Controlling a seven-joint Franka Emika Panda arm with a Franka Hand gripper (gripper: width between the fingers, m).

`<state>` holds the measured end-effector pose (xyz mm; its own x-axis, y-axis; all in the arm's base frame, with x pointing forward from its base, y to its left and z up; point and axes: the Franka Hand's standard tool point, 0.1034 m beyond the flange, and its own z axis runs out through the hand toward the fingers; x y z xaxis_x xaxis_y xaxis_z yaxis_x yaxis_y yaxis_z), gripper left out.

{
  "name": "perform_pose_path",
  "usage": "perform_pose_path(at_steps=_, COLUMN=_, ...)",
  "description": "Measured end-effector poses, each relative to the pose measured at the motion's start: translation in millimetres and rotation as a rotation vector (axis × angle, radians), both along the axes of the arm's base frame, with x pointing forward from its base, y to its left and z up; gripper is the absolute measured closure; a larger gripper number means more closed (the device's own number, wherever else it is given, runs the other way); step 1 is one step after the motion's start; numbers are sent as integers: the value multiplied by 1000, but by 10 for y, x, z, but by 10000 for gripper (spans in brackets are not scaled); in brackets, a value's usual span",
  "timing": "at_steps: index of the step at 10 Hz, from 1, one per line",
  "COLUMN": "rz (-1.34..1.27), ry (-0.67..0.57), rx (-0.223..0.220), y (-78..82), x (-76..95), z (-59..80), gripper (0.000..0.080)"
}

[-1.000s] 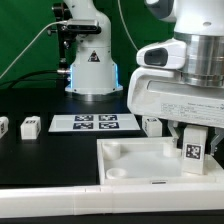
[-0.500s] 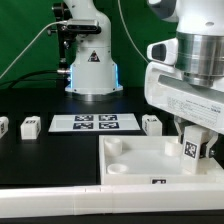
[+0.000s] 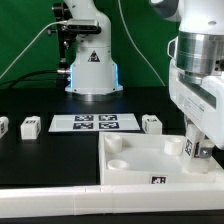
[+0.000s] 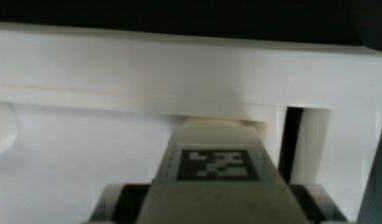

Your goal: Assemble one leg

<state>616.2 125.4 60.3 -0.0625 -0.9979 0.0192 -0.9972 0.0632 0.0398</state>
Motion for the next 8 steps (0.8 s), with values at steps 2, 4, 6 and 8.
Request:
perform_pose_path(at_steps=2, rz=-4, ry=0, rx=0, y=-2, x=1, z=1, gripper=509)
perform_pose_path(at_steps=4, rz=71, ry=-2, rx=4, y=-4, x=7, z=2, gripper=325)
perform_pose_path(at_steps=6, rz=168, ry=0, rx=6, y=-15, x=9, z=3, gripper=194)
perform_pose_path(at_steps=8, rz=404, ry=4, rx=15, y=-29, x=12, z=3, gripper=151)
